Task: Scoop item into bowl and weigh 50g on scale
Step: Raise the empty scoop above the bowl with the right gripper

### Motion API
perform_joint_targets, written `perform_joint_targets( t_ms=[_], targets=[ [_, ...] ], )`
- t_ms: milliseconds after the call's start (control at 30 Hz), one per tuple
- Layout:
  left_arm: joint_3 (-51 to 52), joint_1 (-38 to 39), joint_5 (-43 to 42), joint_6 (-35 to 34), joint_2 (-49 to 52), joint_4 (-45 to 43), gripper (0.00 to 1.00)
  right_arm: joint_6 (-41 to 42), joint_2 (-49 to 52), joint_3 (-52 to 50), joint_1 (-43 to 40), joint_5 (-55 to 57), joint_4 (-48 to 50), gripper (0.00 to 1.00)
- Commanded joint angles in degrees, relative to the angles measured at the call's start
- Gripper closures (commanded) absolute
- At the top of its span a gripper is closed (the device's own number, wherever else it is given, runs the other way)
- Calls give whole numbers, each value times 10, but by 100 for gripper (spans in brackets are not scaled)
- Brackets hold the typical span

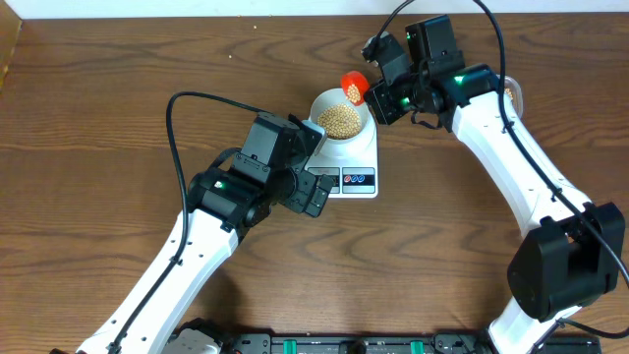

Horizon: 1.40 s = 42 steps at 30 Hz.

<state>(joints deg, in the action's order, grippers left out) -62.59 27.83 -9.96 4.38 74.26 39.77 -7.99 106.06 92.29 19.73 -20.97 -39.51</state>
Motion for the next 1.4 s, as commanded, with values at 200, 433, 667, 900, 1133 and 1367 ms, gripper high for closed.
perform_joint_targets(
  t_ms=[200,433,667,900,1133,1367],
  targets=[
    [5,-2,7,3,-1,1,1,-33,-5,9,-1,5,2,99],
    [5,-2,7,3,-1,1,1,-75,-4,9,-1,5,3,99],
    [5,-2,7,3,-1,1,1,-75,-3,9,-1,5,10,99],
    [5,-2,7,3,-1,1,1,-75,-3,9,-1,5,21,99],
    [5,-2,7,3,-1,1,1,-93,-3,9,-1,4,25,99],
    [5,-2,7,3,-1,1,1,-100,-3,9,-1,3,24,99]
  ],
)
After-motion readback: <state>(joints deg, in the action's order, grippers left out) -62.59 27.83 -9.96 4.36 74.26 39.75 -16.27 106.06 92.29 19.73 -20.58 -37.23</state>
